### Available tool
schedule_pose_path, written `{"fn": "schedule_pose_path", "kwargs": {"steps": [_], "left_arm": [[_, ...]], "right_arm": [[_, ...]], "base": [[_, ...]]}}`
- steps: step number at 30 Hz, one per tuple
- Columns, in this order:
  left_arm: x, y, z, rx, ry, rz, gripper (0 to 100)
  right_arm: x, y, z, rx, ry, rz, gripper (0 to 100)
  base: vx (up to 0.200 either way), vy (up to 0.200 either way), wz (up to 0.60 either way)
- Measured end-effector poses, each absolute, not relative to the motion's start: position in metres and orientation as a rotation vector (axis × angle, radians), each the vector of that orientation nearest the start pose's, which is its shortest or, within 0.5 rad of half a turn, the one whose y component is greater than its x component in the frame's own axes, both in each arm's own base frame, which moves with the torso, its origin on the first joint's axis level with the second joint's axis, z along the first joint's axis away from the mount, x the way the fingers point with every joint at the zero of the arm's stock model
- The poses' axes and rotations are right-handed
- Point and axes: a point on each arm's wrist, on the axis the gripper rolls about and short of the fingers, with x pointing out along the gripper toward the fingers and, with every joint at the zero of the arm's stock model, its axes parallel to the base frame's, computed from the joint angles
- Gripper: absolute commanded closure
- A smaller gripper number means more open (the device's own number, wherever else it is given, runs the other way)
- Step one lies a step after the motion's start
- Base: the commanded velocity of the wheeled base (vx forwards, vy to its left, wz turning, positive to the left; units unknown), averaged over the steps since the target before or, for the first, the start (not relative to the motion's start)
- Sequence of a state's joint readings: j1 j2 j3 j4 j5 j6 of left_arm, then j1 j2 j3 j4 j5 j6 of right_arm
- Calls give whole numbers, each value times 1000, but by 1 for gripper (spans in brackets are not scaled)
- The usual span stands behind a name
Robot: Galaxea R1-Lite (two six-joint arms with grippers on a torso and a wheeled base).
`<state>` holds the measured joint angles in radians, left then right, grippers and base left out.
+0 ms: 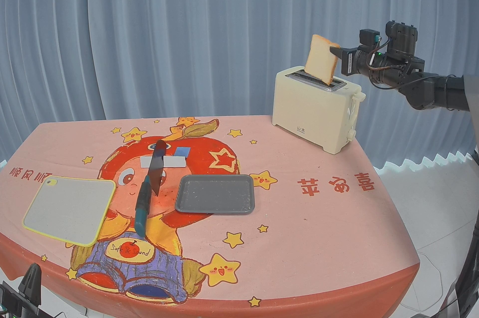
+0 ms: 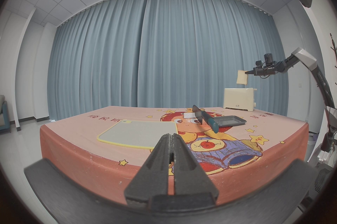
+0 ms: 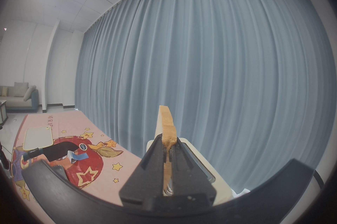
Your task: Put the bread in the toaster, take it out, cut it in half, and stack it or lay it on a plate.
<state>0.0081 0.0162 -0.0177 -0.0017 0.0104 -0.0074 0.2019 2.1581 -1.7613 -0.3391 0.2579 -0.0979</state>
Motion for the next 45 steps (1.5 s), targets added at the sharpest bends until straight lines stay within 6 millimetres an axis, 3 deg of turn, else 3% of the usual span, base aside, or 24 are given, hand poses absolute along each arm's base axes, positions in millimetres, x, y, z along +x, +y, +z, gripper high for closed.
{"fn": "schedule_pose_path", "kwargs": {"steps": [7,13,24,33,39,45], "left_arm": [[-23,0,81,-7,-3,18,100],[-23,0,81,-7,-3,17,100],[-23,0,81,-7,-3,18,100],[-23,0,81,-7,-3,18,100],[-23,0,81,-10,-3,21,100],[-23,0,81,-11,-3,23,100]], "right_arm": [[416,101,262,-93,38,442,100],[378,100,262,-88,88,451,100],[288,106,244,35,203,495,100],[219,103,227,153,64,570,100],[190,96,216,170,5,575,100],[181,94,216,151,-12,584,100]], "base": [[0,0,0],[0,0,0],[0,0,0],[0,0,0],[0,0,0],[0,0,0]]}}
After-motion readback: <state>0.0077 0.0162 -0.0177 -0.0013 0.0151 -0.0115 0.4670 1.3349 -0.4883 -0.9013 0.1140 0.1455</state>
